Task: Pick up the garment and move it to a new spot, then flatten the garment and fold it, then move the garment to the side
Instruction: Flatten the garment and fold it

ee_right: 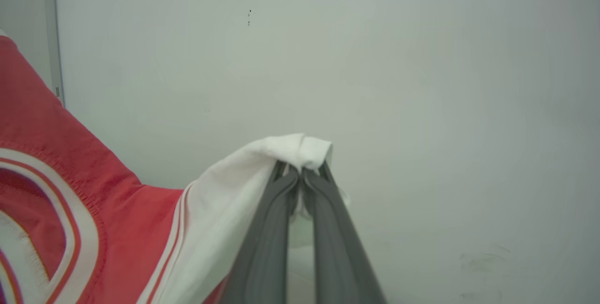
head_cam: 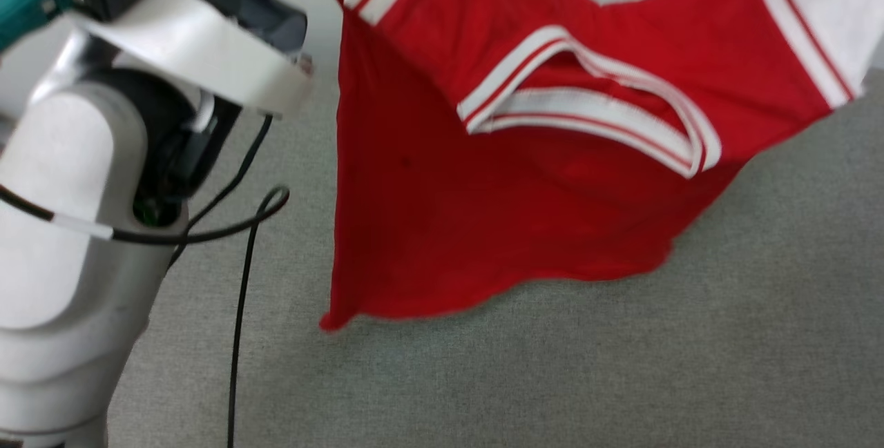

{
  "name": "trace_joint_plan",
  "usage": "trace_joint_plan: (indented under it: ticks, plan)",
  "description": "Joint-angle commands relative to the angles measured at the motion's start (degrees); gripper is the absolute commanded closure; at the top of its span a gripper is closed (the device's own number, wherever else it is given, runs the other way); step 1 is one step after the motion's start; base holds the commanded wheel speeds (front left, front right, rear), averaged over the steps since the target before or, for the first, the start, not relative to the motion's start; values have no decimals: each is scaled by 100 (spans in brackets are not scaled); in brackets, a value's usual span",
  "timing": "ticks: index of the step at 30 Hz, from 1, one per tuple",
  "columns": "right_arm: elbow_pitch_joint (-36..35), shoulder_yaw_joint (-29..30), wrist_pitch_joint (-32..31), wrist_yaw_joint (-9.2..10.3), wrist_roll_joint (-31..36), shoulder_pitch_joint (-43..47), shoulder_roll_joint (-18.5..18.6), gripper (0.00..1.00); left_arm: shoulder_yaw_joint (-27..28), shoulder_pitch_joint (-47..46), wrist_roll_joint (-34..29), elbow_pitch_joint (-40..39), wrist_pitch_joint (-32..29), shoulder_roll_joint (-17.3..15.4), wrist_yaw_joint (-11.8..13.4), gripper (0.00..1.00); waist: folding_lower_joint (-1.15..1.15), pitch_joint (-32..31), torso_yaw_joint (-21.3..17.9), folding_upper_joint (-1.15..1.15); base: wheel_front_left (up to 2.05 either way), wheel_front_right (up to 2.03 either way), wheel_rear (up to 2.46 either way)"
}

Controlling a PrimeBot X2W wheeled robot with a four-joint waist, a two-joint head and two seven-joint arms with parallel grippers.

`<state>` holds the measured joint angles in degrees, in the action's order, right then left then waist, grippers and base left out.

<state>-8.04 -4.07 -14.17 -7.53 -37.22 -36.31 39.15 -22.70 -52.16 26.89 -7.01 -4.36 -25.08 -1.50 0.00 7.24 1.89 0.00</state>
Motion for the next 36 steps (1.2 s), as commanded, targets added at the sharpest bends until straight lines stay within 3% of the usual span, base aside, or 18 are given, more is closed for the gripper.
trace_joint_plan:
  ticks: [1, 11, 23, 30, 36]
  plan:
    - [50, -15, -26, 7, 26, -217, -24, 100, -5, -175, -21, 34, 4, 40, -26, 100, 0, 232, -5, 0, 0, 0, 0]
    - [1275, -343, 37, 8, 466, -2582, -158, 100, 170, -2052, 3, 1324, 221, 434, -190, 100, 0, 1284, -40, 0, 0, 0, 0]
    - [3138, -877, 700, 8, 1027, -4975, -440, 100, 238, -4031, -108, 3290, 765, 548, -407, 100, 0, 2241, -133, 0, 0, 0, 0]
    - [3976, -1152, 1083, 8, 1043, -5528, -570, 100, 270, -4314, 6, 4085, 1174, 534, -492, 100, 0, 2552, -131, 0, 0, 0, 0]
    - [4329, -1537, 1523, 7, 800, -5136, -668, 100, 134, -3773, 114, 4313, 1562, 474, -546, 100, 0, 2541, -183, 0, 0, 0, 0]
